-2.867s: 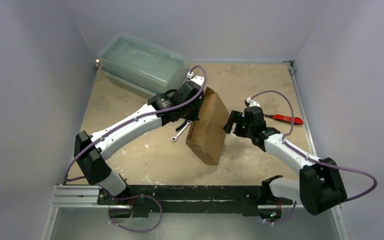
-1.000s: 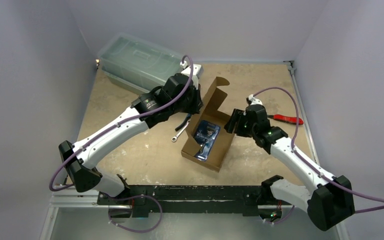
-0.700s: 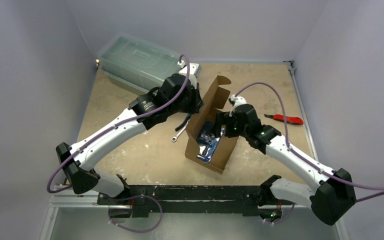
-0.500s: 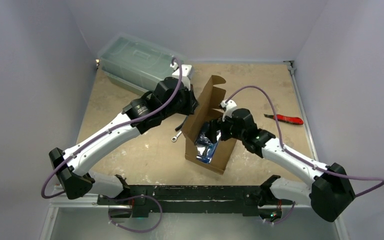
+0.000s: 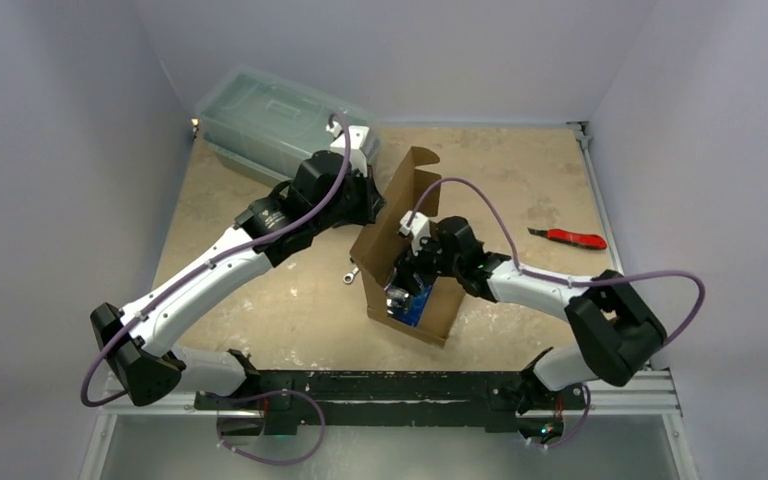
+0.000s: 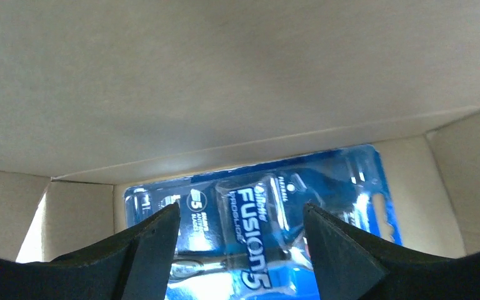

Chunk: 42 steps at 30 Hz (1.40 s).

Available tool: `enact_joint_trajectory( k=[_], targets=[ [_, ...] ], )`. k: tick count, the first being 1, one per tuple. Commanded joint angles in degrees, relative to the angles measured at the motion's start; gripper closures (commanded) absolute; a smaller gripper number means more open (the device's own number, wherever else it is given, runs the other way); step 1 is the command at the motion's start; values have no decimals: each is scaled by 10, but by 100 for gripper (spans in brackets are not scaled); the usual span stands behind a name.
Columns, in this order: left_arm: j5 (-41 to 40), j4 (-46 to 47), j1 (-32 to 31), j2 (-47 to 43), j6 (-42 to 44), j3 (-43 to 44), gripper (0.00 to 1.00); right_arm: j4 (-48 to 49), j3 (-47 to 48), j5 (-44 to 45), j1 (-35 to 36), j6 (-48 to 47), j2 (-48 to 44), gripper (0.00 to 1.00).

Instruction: Unpack the express box

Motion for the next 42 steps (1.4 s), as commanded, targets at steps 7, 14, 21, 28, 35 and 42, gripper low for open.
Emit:
enact_joint_trajectory(
  k=[7,14,21,28,35,42],
  targets=[
    [16,29,28,-28,44,7,100,60,32,41,40,-37,82,26],
    [29,26,44,-27,53,7,100,53,44,103,54,-13,107,30],
    [43,32,46,-24,50,1,100,68,42,122,64,-18,111,52],
    [40,30,48,-30,48,-3,100,66,47,157,86,-34,110,62],
    [32,30,48,-26,49,-14,100,64,29,190,91,-8,16,67],
    [42,25,48,-17,44,-20,100,3,36,294,90,42,-50,72]
  ],
)
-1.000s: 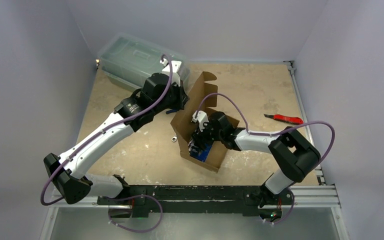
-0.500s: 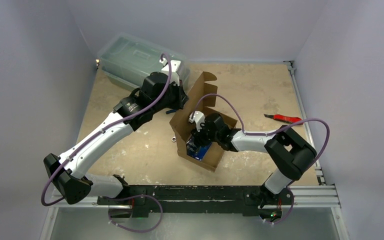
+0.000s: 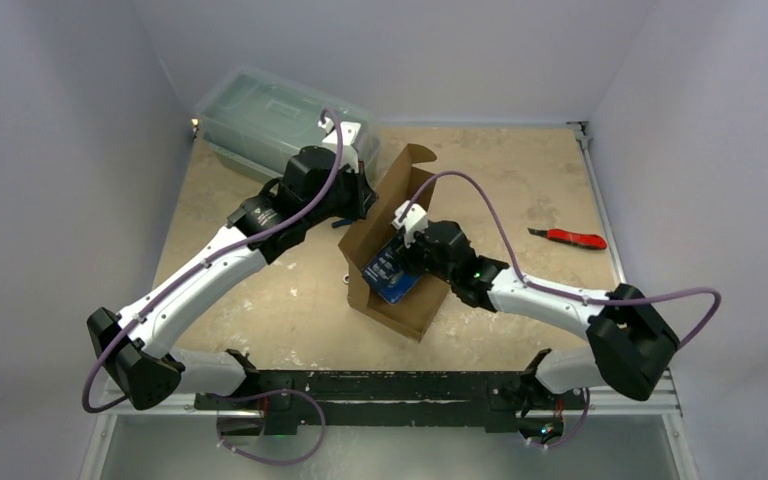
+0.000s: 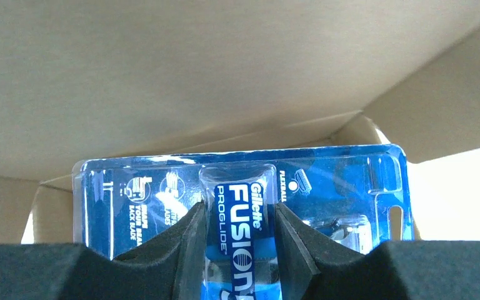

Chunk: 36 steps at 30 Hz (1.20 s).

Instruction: Unpack the express box

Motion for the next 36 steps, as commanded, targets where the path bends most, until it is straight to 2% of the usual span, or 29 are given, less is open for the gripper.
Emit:
enact_joint_trajectory(
  k=[1,5,10,13,21,31,36],
  targets=[
    [7,3,4,-3,3,0,100,-45,13,103,1,35,-36,72],
    [17,-2,4,2,3,6,100,-71,2,160,-23,78,-85,71],
    [34,-5,4,12,2,12,100,-99,-13,141,-128,159,-174,71],
    [48,0,4,19,-4,14,100,-142,-3,179,-163,192,-196,72],
    [86,20,4,36,-32,10,100,-226,-3,265,-264,322,-180,76],
    [144,66,4,56,-72,-14,100,-256,-35,265,-361,433,-127,85],
    [160,77,3,64,-81,-21,100,-238,-58,235,-414,455,-115,84]
  ],
)
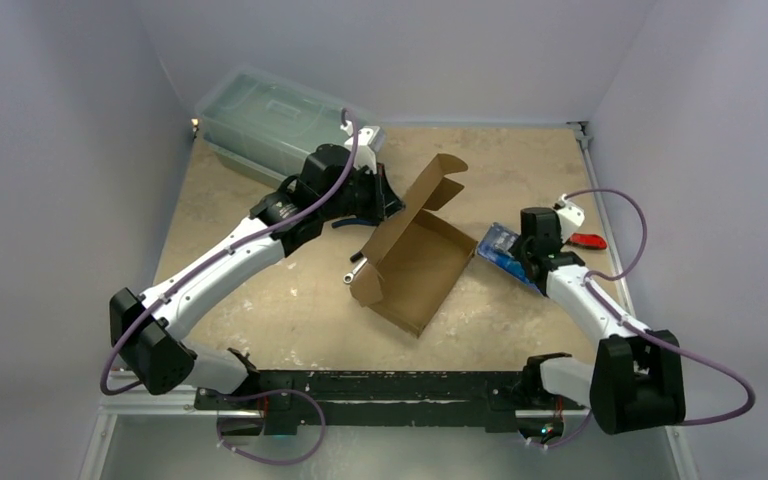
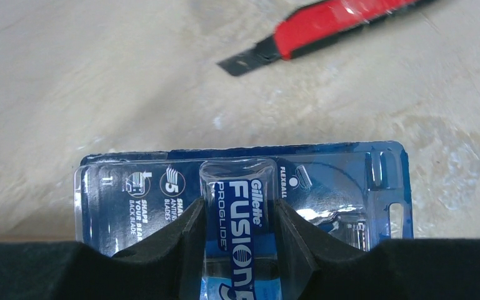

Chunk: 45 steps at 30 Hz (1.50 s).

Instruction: Unpack the express box

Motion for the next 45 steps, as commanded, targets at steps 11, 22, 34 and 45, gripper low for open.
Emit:
enact_joint_trajectory(
  k=[11,22,34,45],
  targets=[
    [37,11,3,15,-14,-14,100,-28,-42,-12,-137,133,24,87],
    [46,10,3,25,-13,-8,100,-47,-41,-10,-158,154,26,55],
    [46,4,3,19,-10,-5,91,-47,-21,-15,-158,56,-53,14],
    [37,-17,3,7,4,15,64,-72,38,-179,-130,-96,-122,1]
  ],
)
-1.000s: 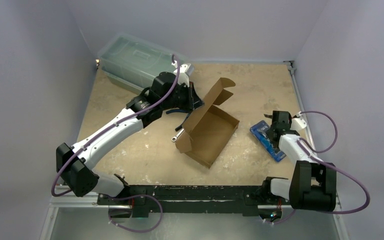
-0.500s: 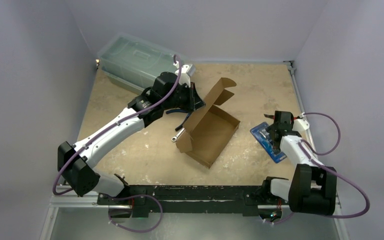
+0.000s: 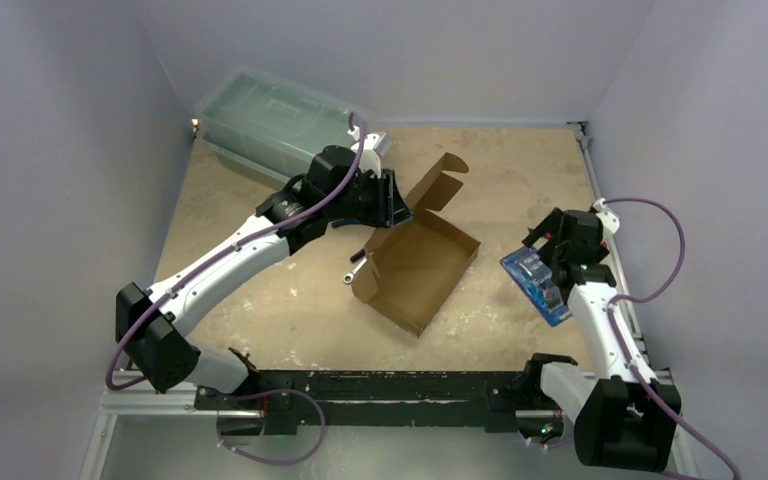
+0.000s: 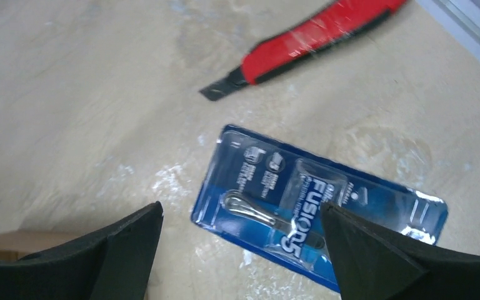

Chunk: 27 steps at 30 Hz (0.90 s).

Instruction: Unpack the express box

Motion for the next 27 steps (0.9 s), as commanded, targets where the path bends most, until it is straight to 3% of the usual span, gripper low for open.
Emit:
enact_joint_trajectory(
  k=[1,4,6,17,27],
  targets=[
    [-10,-24,3,-15,24,25,59,-19,58,-65,39,-91,-30,1],
    [-52,-57,4,-29,57,59,26,-43,100,-63,100,-111,-47,1],
    [-78,-76,4,-39,75,85,12,-61,134,-69,129,-108,-54,1],
    [-198,-141,5,-111,138,183,10,-130,332,-109,159,-139,-100,1],
    [-278,-46,4,-281,162,145,9,-122,497,-99,159,-168,-166,1]
  ],
)
